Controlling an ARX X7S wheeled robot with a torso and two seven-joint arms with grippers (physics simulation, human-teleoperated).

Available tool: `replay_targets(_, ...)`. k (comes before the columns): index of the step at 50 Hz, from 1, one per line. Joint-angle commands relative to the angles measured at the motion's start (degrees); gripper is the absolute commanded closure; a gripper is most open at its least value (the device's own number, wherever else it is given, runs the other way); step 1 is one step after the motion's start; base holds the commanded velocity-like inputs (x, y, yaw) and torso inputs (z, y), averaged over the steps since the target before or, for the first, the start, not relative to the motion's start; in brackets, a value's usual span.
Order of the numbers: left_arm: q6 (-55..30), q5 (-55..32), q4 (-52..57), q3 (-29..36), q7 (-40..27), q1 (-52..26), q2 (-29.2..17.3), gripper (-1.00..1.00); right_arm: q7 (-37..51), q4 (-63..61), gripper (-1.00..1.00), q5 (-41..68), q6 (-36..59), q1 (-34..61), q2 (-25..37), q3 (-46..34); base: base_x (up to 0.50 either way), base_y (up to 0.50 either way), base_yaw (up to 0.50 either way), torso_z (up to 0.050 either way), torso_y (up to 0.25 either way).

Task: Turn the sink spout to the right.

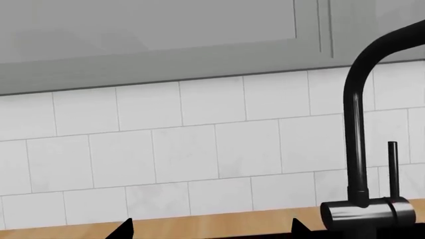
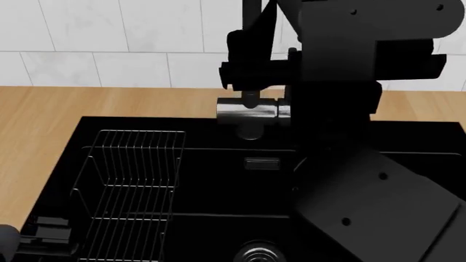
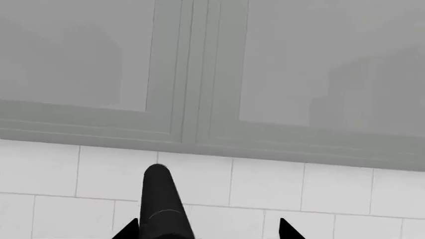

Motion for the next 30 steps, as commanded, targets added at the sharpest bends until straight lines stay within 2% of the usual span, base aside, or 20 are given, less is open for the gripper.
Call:
replay_targets(1,-0.08,0.02,-0.1,0.31,-0.12,-0.09,-0.13,-1.0,0.51,0.15,-1.0,-0.26,-0.66,-1.16,1.05,0.77,0.0,0.0,0.0,0.0,0.0)
replay_targets(30,0.02,0.24,-0.4,1.0,-0.4,-0.36,-0.5,-1.0,1.07,1.07,-1.0,0.5,0.76,-0.09,3.83,2.48,0.0,0.0,0.0,0.0,0.0)
